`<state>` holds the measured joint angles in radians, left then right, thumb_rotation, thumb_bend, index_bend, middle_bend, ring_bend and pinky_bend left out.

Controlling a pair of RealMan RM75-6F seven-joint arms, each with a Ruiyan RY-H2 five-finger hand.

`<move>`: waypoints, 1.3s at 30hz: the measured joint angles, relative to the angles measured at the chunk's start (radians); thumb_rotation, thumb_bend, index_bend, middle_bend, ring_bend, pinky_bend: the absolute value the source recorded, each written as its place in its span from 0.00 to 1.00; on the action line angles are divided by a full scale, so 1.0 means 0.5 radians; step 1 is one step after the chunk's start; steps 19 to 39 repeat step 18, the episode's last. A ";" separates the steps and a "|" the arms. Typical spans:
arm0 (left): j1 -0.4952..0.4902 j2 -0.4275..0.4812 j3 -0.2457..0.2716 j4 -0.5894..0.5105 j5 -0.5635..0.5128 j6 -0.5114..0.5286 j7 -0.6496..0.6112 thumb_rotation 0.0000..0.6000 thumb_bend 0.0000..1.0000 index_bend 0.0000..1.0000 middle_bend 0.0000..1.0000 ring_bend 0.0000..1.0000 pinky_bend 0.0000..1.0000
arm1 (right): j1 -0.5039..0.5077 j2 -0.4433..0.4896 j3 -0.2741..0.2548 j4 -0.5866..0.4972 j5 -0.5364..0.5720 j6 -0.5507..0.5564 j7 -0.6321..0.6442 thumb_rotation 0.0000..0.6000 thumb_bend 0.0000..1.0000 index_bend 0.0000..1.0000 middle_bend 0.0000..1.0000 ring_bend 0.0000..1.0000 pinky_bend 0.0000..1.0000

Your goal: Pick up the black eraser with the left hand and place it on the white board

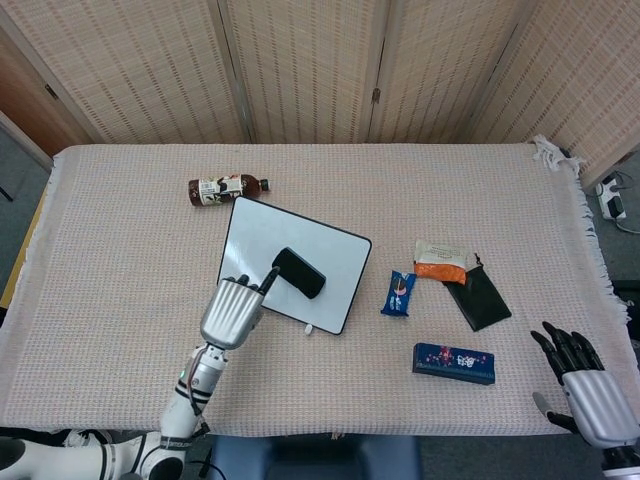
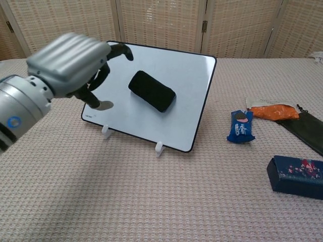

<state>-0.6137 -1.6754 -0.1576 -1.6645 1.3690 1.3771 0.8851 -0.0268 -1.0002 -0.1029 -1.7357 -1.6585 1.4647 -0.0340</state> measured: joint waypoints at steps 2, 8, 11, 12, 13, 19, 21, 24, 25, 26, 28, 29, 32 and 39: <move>0.137 0.203 0.092 -0.219 -0.018 0.076 -0.047 1.00 0.21 0.03 0.25 0.16 0.19 | 0.002 -0.014 -0.011 0.004 -0.027 -0.007 -0.027 1.00 0.37 0.00 0.00 0.00 0.00; 0.648 0.597 0.372 -0.449 0.032 0.522 -0.330 1.00 0.21 0.00 0.14 0.05 0.05 | 0.001 -0.073 -0.043 0.023 -0.113 -0.011 -0.107 1.00 0.37 0.00 0.00 0.00 0.00; 0.897 0.670 0.516 -0.381 0.117 0.760 -0.610 1.00 0.21 0.00 0.13 0.04 0.02 | -0.003 -0.105 -0.058 0.032 -0.139 -0.015 -0.163 1.00 0.37 0.00 0.00 0.00 0.00; 0.968 0.687 0.557 -0.347 0.144 0.826 -0.700 1.00 0.21 0.01 0.13 0.04 0.02 | -0.003 -0.111 -0.062 0.032 -0.141 -0.020 -0.173 1.00 0.37 0.00 0.00 0.00 0.00; 1.037 0.701 0.597 -0.306 0.172 0.887 -0.787 1.00 0.21 0.01 0.13 0.04 0.02 | -0.004 -0.114 -0.063 0.031 -0.139 -0.024 -0.178 1.00 0.37 0.00 0.00 0.00 0.00; 1.312 0.725 0.733 -0.019 0.313 1.078 -1.053 1.00 0.21 0.00 0.12 0.04 0.01 | -0.014 -0.104 -0.076 0.025 -0.161 0.001 -0.165 1.00 0.37 0.00 0.00 0.00 0.00; 1.312 0.725 0.733 -0.019 0.313 1.078 -1.053 1.00 0.21 0.00 0.12 0.04 0.01 | -0.014 -0.104 -0.076 0.025 -0.161 0.001 -0.165 1.00 0.37 0.00 0.00 0.00 0.00; 1.312 0.725 0.733 -0.019 0.313 1.078 -1.053 1.00 0.21 0.00 0.12 0.04 0.01 | -0.014 -0.104 -0.076 0.025 -0.161 0.001 -0.165 1.00 0.37 0.00 0.00 0.00 0.00; 1.312 0.725 0.733 -0.019 0.313 1.078 -1.053 1.00 0.21 0.00 0.12 0.04 0.01 | -0.014 -0.104 -0.076 0.025 -0.161 0.001 -0.165 1.00 0.37 0.00 0.00 0.00 0.00; 1.312 0.725 0.733 -0.019 0.313 1.078 -1.053 1.00 0.21 0.00 0.12 0.04 0.01 | -0.014 -0.104 -0.076 0.025 -0.161 0.001 -0.165 1.00 0.37 0.00 0.00 0.00 0.00; 1.312 0.725 0.733 -0.019 0.313 1.078 -1.053 1.00 0.21 0.00 0.12 0.04 0.01 | -0.014 -0.104 -0.076 0.025 -0.161 0.001 -0.165 1.00 0.37 0.00 0.00 0.00 0.00; 1.312 0.725 0.733 -0.019 0.313 1.078 -1.053 1.00 0.21 0.00 0.12 0.04 0.01 | -0.014 -0.104 -0.076 0.025 -0.161 0.001 -0.165 1.00 0.37 0.00 0.00 0.00 0.00; 1.312 0.725 0.733 -0.019 0.313 1.078 -1.053 1.00 0.21 0.00 0.12 0.04 0.01 | -0.014 -0.104 -0.076 0.025 -0.161 0.001 -0.165 1.00 0.37 0.00 0.00 0.00 0.00; 1.312 0.725 0.733 -0.019 0.313 1.078 -1.053 1.00 0.21 0.00 0.12 0.04 0.01 | -0.014 -0.104 -0.076 0.025 -0.161 0.001 -0.165 1.00 0.37 0.00 0.00 0.00 0.00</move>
